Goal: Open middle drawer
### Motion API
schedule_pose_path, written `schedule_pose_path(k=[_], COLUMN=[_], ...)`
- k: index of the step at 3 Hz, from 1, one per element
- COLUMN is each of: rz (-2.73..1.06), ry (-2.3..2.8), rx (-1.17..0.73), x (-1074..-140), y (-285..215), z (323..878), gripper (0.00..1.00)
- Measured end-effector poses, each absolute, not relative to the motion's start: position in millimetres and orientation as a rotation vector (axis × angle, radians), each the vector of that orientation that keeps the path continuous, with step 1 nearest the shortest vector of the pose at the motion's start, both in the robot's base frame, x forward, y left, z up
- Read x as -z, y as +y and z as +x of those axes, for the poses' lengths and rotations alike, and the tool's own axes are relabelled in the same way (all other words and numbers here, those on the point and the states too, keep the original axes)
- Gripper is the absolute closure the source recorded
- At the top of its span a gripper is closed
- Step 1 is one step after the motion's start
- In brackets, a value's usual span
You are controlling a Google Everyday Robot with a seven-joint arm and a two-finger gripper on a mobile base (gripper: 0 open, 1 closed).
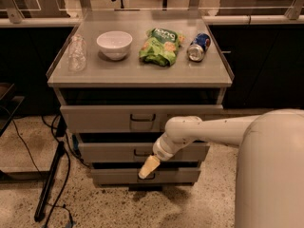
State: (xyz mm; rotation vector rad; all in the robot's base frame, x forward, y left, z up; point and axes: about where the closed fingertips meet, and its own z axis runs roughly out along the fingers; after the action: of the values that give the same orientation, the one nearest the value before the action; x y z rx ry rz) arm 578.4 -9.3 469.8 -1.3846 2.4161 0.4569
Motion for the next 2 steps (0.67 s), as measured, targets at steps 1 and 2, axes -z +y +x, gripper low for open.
schedule_pose_path(k=[1,2], rz=[-1.356,-1.355], ry=[2.420,2.423], rx=[-0.468,-0.472], x=[-458.3,-455.7], y=[-5.9,-5.5], z=[595.6,594.3], gripper=[0.00,0.00])
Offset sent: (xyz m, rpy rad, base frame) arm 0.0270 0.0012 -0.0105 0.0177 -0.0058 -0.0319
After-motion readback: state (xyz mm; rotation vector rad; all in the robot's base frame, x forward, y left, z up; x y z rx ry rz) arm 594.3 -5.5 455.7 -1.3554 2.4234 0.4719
